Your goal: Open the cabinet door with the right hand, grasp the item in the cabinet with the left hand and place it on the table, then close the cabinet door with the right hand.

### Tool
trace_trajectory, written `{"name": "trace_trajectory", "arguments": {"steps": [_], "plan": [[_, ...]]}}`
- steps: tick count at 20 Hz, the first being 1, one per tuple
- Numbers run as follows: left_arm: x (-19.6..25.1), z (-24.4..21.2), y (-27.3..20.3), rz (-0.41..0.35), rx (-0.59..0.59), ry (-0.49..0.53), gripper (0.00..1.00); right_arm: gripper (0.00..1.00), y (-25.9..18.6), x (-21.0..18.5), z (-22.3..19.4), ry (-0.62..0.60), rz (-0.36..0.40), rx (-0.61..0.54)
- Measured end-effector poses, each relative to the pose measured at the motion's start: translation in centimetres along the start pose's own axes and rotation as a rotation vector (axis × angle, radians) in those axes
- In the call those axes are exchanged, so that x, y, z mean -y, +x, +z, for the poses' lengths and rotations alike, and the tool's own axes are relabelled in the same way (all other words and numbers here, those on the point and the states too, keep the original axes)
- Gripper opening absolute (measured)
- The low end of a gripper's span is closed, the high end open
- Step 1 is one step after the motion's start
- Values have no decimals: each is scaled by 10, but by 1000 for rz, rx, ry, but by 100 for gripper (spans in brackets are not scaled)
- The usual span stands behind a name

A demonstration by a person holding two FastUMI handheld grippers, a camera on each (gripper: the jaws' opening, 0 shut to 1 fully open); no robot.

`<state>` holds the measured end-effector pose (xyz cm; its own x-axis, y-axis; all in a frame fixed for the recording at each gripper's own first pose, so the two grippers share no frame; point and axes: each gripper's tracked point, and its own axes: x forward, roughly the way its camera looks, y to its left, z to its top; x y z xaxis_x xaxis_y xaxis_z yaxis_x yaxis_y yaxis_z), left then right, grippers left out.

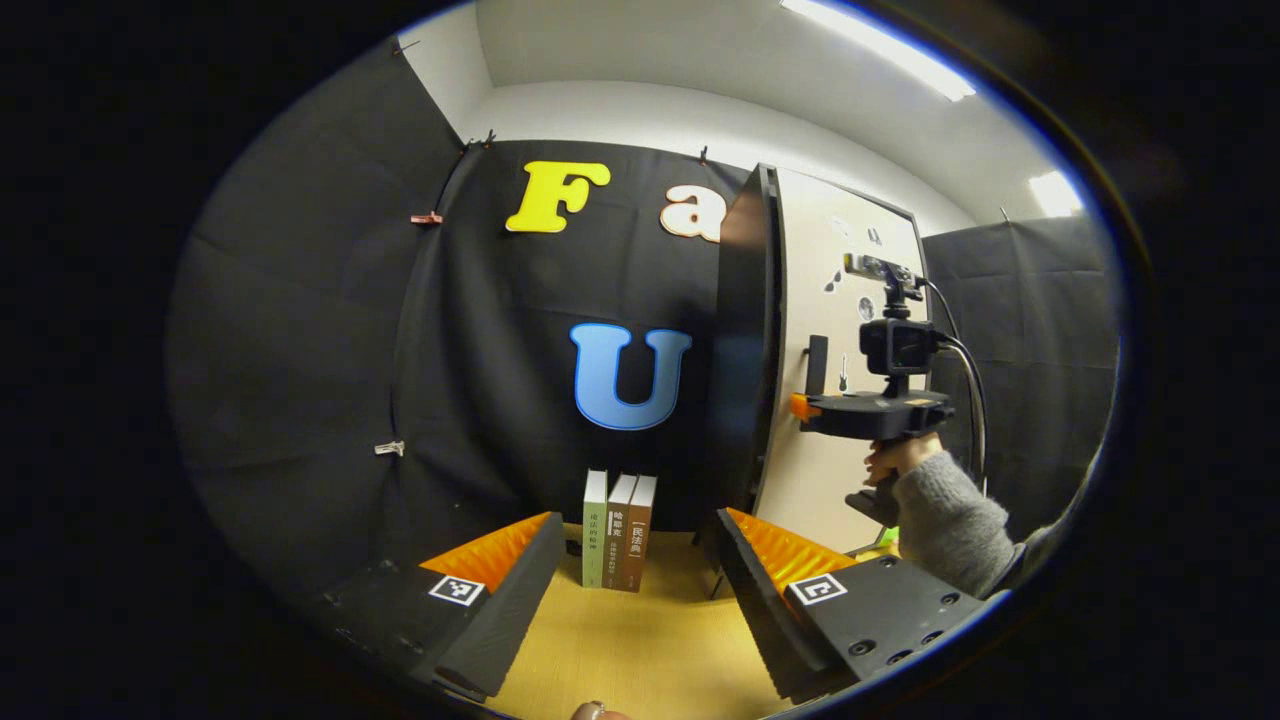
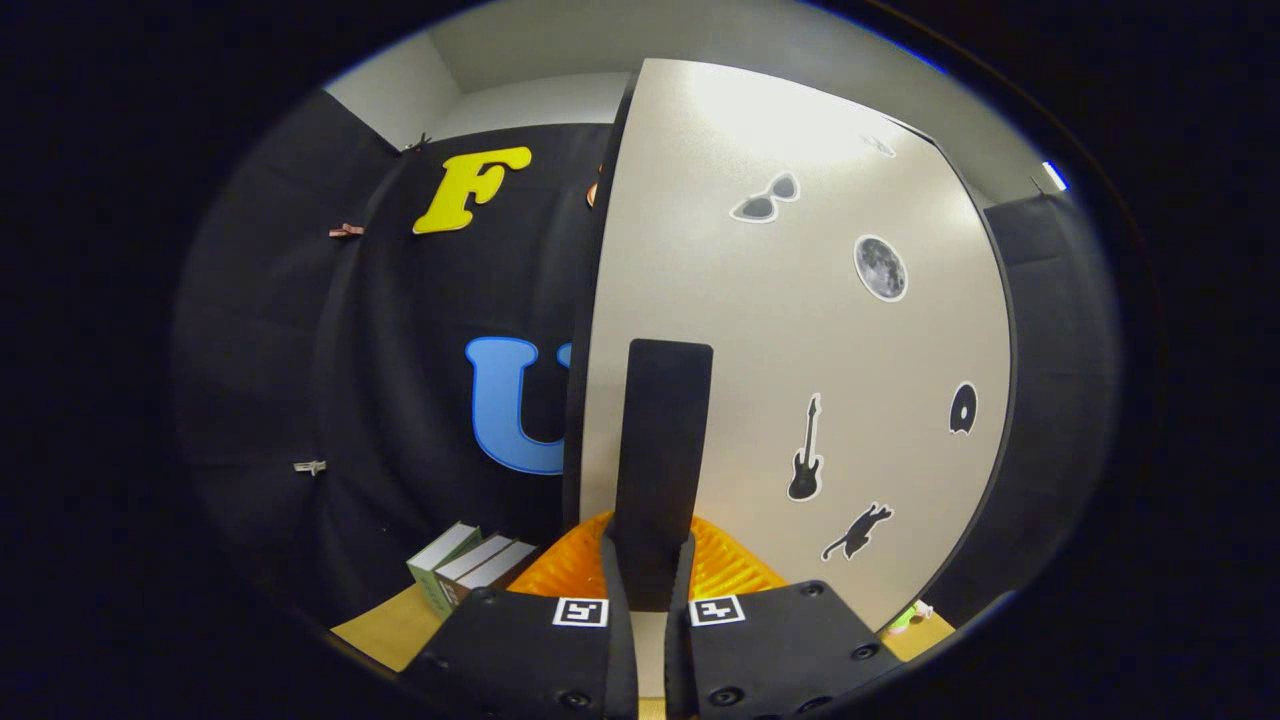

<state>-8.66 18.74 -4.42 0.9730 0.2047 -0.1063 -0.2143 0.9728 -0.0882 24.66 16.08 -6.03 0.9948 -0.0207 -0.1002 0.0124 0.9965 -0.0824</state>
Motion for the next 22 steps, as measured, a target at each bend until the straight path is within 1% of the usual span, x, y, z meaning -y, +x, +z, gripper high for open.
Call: {"name": "trace_trajectory", "arguments": {"steps": [2,5,10,13,16,22], "plan": [[8,1,-7,-16,4,-14,95,14,-23,1,1,15,36,-8],[19,6,-9,-27,13,-3,95,14,-47,5,5,11,74,-35],[60,21,-10,-95,43,34,94,14,-94,21,6,29,147,-50],[88,24,-10,-147,48,65,95,14,-118,38,7,25,154,-50],[118,23,-7,-214,49,71,95,14,-138,54,7,43,159,-54],[185,25,1,-352,63,72,94,14,-172,97,6,62,112,-57]]}}
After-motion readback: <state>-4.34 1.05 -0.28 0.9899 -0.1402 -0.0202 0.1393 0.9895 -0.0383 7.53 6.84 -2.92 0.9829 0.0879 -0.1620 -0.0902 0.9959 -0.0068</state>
